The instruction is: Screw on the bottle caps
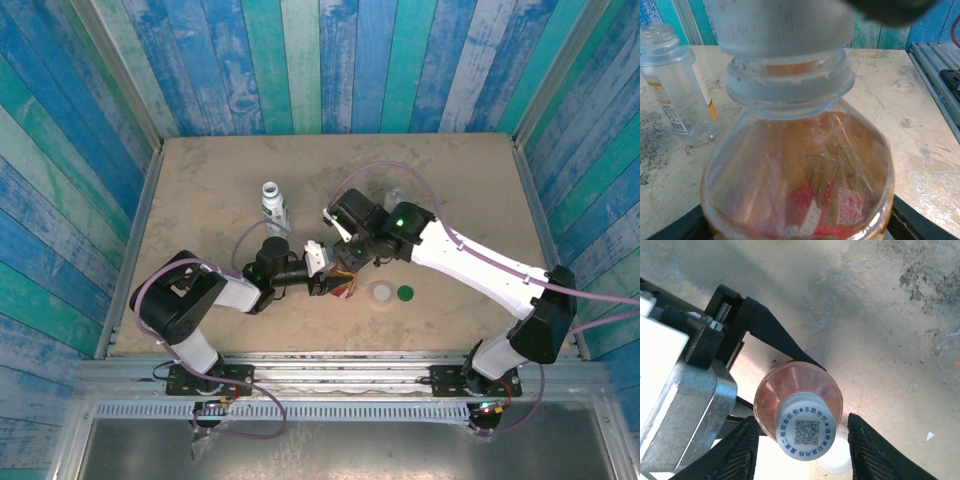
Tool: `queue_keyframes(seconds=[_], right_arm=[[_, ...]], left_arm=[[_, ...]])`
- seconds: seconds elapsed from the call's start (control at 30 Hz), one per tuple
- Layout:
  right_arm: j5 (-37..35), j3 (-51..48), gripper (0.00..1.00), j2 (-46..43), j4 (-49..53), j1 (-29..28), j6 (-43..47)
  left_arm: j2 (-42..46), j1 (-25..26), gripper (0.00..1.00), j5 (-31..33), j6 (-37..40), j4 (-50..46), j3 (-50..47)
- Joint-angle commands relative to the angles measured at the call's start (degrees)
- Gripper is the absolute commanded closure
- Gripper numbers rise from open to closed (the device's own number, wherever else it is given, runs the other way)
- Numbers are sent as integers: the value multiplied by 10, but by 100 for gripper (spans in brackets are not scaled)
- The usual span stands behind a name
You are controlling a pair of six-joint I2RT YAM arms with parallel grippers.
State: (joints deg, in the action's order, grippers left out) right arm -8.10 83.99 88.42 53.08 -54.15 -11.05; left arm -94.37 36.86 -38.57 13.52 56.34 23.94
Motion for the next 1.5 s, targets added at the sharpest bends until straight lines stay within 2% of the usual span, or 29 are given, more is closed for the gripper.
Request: queue_keyframes(seconds=[0.0,0.17,0.33,0.43,0.53,0.97,1.47], right_arm=[[5,11,42,-27,0,3,50],[47,-1,38,-55,0,32,144],[112,-48,32,-100,0,51,373],[184,-58,34,-112,5,72,467],[220,-40,39,-96,25,80,523],[243,44,49,8,91,91,581],[237,50,64,32,102,95,577]], left_arm=[[14,-2,38,28,14,-52,-6],[12,-2,38,18,20,-48,-7],[11,-3,38,-26,31,-33,-13],[10,-3,38,-54,40,-39,-11],[10,-2,38,-79,51,-57,-5],[9,-2,37,-79,61,-81,3],[10,-2,37,-80,61,-88,5]])
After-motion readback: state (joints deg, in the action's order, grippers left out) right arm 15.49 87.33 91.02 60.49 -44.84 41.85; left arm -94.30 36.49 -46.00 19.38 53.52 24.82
